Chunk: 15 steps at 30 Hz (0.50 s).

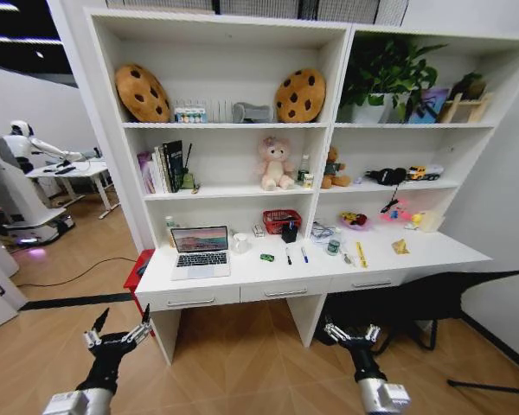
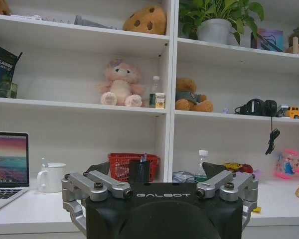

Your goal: Organize the objects on the table.

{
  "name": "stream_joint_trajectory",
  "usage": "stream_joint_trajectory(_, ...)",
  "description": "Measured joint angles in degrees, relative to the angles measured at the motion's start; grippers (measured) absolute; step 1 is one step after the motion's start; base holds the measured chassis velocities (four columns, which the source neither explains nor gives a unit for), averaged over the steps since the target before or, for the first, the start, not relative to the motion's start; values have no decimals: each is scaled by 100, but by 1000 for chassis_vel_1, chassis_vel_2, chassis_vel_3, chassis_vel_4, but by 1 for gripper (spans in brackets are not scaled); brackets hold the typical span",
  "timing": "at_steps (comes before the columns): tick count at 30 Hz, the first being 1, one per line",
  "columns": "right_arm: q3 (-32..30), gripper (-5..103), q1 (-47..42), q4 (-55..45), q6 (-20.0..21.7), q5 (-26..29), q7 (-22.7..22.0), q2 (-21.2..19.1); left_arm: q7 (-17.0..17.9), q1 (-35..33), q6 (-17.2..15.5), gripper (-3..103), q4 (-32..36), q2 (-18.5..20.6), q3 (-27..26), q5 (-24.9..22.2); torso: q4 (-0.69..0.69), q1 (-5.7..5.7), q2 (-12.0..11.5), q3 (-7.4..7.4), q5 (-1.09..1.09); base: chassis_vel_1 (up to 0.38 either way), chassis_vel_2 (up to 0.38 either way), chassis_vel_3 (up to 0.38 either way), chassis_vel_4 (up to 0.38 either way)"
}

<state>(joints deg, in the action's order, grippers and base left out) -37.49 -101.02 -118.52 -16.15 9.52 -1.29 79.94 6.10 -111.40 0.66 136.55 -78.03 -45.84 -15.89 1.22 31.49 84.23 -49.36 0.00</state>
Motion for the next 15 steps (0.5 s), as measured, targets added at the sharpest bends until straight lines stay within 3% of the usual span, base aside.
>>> stream_joint_trajectory(10,-1,100,-5,-182,238,108,-23,-106,-98,-16,21,98,-16,-135,79,149,0,0,0,0,0,0,0,0,0)
stream_joint_trajectory(15,-36,100,81,-352,673,158,-144,-255,-146,-33,-4,98,-17,-90,49,159,-1,0,0,0,0,0,0,0,0)
